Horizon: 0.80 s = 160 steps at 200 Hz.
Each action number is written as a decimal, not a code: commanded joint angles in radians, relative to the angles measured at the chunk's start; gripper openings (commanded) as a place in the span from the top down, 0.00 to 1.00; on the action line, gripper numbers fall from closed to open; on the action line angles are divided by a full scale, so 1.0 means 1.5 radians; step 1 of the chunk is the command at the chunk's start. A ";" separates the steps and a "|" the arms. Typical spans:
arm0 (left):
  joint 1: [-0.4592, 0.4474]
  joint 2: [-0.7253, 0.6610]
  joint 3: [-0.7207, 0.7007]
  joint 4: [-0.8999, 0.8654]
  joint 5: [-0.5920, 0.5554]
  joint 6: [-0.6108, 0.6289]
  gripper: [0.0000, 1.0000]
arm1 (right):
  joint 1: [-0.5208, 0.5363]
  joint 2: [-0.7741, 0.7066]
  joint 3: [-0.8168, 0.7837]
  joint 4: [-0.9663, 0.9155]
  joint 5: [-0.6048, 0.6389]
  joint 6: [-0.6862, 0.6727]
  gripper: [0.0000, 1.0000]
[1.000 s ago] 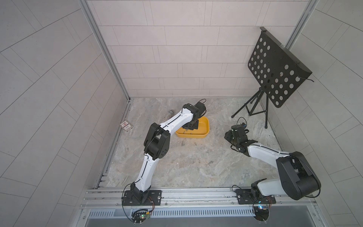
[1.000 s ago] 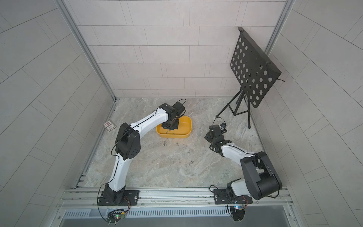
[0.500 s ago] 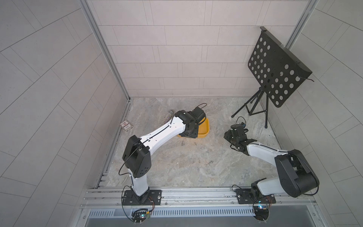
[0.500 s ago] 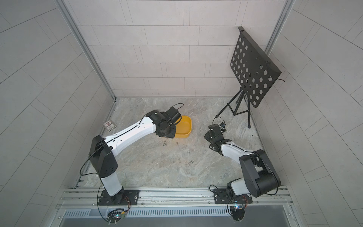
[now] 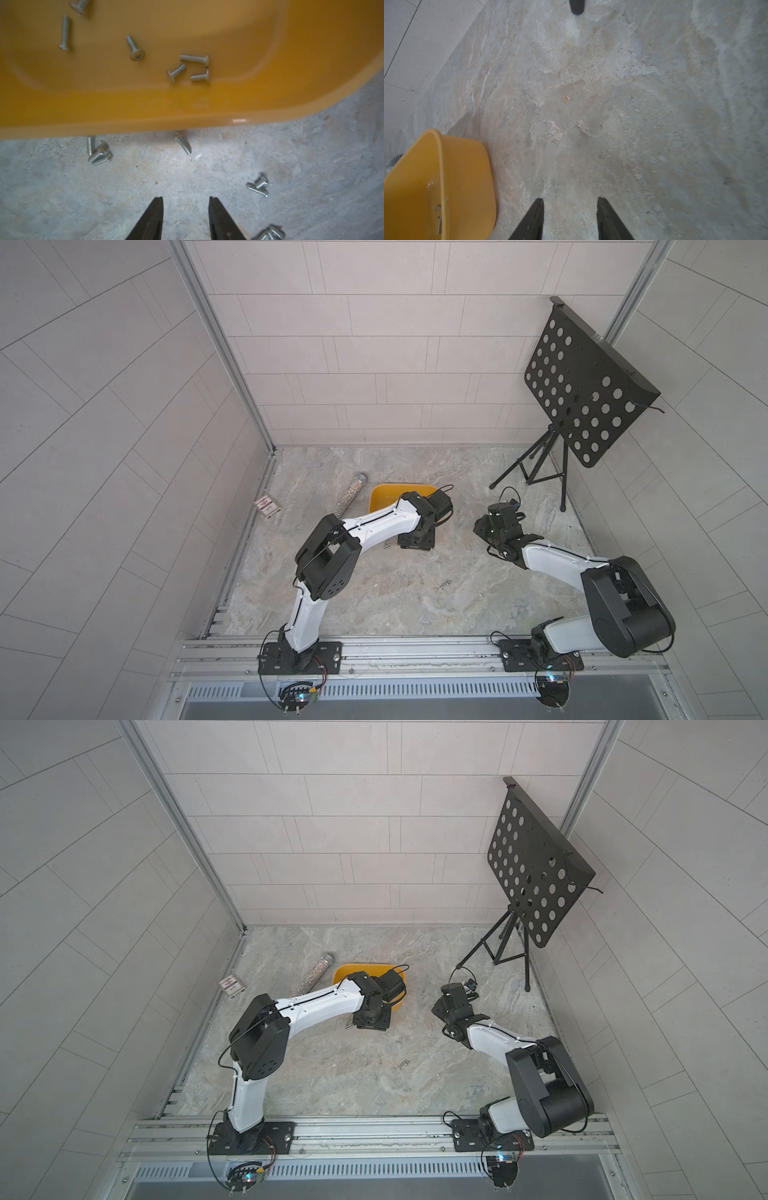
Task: Put the screws on the desktop into the storage box
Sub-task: Pick up the screw from the center of the board.
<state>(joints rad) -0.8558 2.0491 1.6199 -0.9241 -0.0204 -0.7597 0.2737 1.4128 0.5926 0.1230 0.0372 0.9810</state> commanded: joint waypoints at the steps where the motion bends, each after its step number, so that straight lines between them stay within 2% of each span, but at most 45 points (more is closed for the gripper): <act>1: -0.002 0.026 0.021 -0.002 -0.013 -0.011 0.58 | -0.001 0.000 0.010 -0.011 0.006 0.001 0.54; 80: 0.001 0.066 0.021 0.002 -0.043 -0.013 0.59 | -0.002 0.001 0.010 -0.010 0.003 0.001 0.54; 160: 0.013 0.090 0.021 0.035 -0.028 -0.017 0.60 | -0.001 0.002 0.010 -0.011 0.003 0.001 0.54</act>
<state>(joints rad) -0.8459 2.1612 1.6318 -0.8833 -0.0544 -0.7715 0.2737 1.4128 0.5926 0.1230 0.0334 0.9810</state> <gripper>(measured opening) 0.409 0.464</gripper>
